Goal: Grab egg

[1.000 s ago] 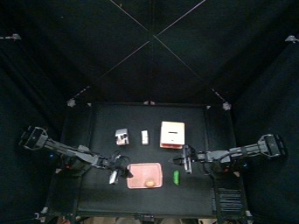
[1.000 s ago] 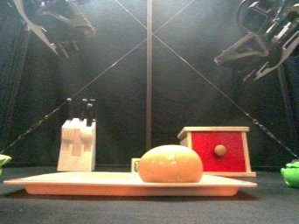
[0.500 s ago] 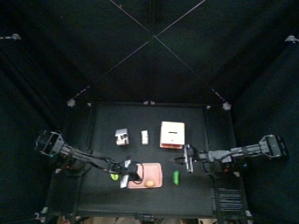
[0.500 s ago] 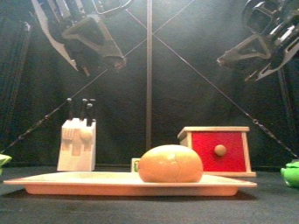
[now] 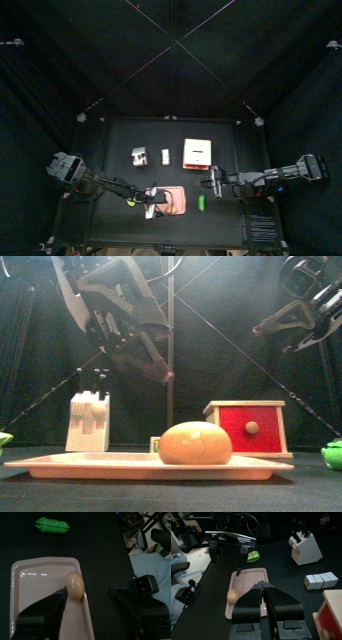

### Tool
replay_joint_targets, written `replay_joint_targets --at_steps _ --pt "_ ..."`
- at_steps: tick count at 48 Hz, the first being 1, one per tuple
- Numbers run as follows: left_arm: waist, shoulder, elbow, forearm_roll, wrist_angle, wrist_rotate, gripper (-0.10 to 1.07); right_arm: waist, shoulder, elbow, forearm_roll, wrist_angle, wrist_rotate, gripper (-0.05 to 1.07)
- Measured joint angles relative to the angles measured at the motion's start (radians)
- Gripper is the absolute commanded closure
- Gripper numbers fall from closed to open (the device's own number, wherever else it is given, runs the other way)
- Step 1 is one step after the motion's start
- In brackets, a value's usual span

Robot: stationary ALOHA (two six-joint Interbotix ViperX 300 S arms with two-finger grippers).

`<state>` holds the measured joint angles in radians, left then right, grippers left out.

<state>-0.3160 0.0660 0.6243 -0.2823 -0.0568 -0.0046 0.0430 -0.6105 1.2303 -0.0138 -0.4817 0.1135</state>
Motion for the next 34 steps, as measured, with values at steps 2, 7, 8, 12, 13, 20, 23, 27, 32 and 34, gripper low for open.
replay_joint_targets --at_steps 2,7,8,12,13,20,23,27,32,34 --pt "0.000 0.020 -0.009 -0.006 0.000 0.000 -0.06 -0.002 0.002 0.003 0.000 0.000 0.000 1.02" --pt "0.000 0.061 -0.032 -0.017 0.005 0.000 -0.06 -0.005 0.000 0.003 0.000 0.000 0.000 1.02" --pt "0.000 0.069 -0.037 -0.018 0.006 0.000 -0.06 -0.005 0.000 0.003 0.000 0.002 0.000 1.02" --pt "0.000 0.097 -0.051 -0.023 0.009 0.000 -0.06 -0.011 0.000 0.002 0.000 0.000 -0.002 1.02" --pt "0.000 0.100 -0.051 -0.023 0.009 0.000 -0.06 -0.011 0.000 0.003 -0.002 0.000 -0.002 1.02" --pt "0.003 0.120 -0.055 -0.029 0.018 0.000 -0.05 -0.017 0.000 0.003 -0.006 0.000 -0.002 1.02" --pt "0.005 0.124 -0.055 -0.032 0.029 0.000 -0.05 -0.018 0.002 0.003 -0.008 0.000 -0.002 1.02" --pt "0.011 0.130 -0.055 -0.032 0.038 0.000 -0.05 -0.018 0.000 0.003 -0.008 0.000 -0.002 1.02" --pt "0.020 0.141 -0.063 -0.034 0.041 0.000 -0.05 -0.018 0.000 0.003 -0.008 0.000 -0.002 1.02" --pt "0.023 0.147 -0.067 -0.034 0.043 0.000 -0.05 -0.020 0.000 0.003 -0.008 0.000 -0.002 1.02"
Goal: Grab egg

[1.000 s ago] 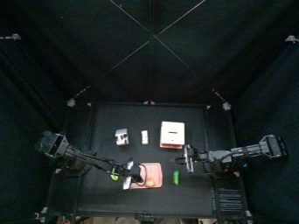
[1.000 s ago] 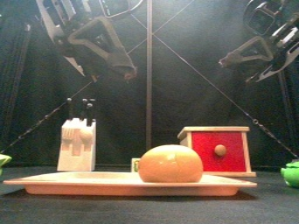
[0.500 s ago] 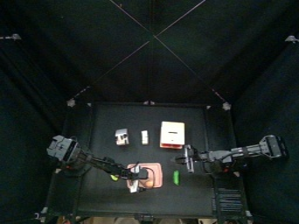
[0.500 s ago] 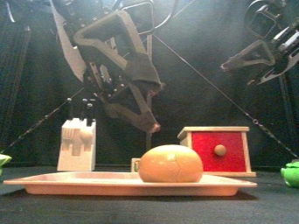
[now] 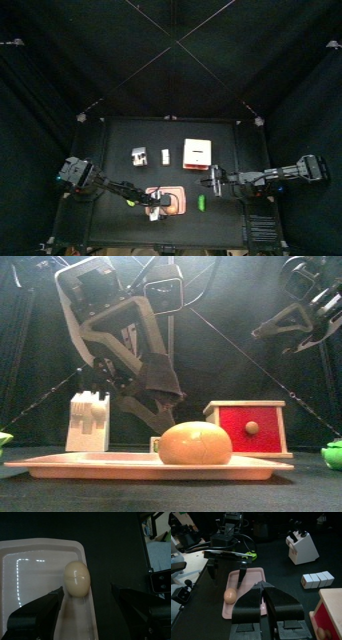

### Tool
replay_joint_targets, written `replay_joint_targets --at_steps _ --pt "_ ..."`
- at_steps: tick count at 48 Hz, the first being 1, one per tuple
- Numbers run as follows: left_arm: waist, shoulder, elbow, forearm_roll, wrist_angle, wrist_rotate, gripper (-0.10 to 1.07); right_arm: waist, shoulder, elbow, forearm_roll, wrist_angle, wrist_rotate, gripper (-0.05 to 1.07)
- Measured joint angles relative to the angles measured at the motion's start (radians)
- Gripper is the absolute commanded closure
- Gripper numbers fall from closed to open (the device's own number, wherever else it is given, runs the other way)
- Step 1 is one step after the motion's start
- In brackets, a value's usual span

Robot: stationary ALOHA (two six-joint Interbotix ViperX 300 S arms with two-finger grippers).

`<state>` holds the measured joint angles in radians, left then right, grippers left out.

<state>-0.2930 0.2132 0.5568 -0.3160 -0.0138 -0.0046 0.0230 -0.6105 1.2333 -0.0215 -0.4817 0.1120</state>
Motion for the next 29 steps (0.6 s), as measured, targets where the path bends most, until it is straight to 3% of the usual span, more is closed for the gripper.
replay_joint_targets --at_steps 29 --pt "0.037 0.064 -0.063 0.000 0.074 0.000 -0.05 -0.012 0.008 0.000 0.000 0.000 0.002 1.02"
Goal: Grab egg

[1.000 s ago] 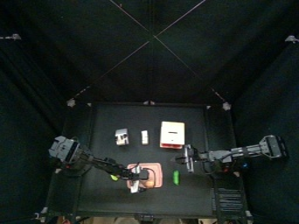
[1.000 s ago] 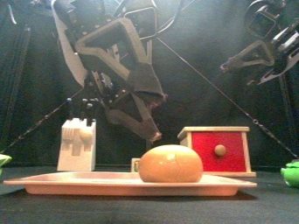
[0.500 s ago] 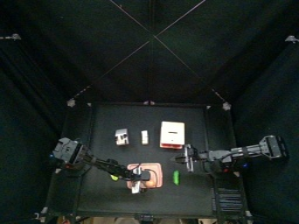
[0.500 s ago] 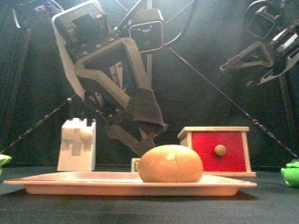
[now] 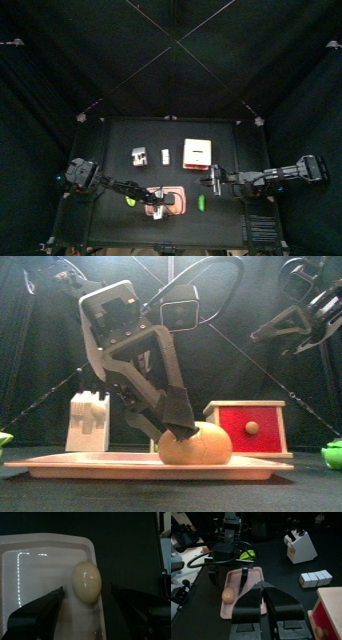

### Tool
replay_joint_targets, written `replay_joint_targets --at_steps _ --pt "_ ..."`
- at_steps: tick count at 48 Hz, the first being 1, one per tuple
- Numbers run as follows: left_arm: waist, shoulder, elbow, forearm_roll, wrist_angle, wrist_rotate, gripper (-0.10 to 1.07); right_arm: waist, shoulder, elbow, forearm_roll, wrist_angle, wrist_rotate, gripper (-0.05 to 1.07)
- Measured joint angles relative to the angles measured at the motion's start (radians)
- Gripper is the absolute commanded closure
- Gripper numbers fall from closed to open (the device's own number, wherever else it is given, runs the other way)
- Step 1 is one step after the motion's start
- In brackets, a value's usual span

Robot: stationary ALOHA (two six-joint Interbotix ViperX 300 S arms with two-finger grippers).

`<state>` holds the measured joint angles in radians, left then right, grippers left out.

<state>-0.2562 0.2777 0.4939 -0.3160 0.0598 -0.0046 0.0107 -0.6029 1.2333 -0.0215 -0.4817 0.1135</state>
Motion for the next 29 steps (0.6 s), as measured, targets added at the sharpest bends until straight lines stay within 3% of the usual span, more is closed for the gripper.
replay_joint_targets --at_steps 29 --pt "0.025 0.038 -0.077 0.000 0.132 0.000 -0.05 -0.011 0.002 0.000 0.000 0.000 0.000 1.02"
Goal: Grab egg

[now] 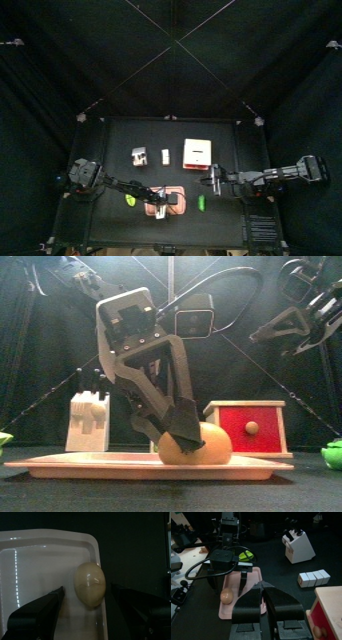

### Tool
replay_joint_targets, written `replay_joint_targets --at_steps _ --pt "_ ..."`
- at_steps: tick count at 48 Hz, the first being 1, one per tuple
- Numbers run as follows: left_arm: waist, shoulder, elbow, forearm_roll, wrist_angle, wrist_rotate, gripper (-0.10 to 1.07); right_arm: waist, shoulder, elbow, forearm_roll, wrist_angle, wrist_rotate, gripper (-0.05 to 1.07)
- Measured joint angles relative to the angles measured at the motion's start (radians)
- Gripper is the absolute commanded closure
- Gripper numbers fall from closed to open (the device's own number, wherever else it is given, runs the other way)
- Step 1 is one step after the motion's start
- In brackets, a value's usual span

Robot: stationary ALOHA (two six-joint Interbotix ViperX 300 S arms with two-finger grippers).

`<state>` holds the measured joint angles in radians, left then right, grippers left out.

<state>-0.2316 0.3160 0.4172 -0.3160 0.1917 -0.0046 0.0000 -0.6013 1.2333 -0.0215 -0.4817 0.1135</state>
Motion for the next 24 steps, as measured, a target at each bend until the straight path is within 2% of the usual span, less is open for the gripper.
replay_joint_targets --at_steps 24 --pt "0.015 0.011 -0.009 0.000 0.011 0.000 -0.05 -0.009 0.011 0.000 0.003 0.000 -0.002 1.02"
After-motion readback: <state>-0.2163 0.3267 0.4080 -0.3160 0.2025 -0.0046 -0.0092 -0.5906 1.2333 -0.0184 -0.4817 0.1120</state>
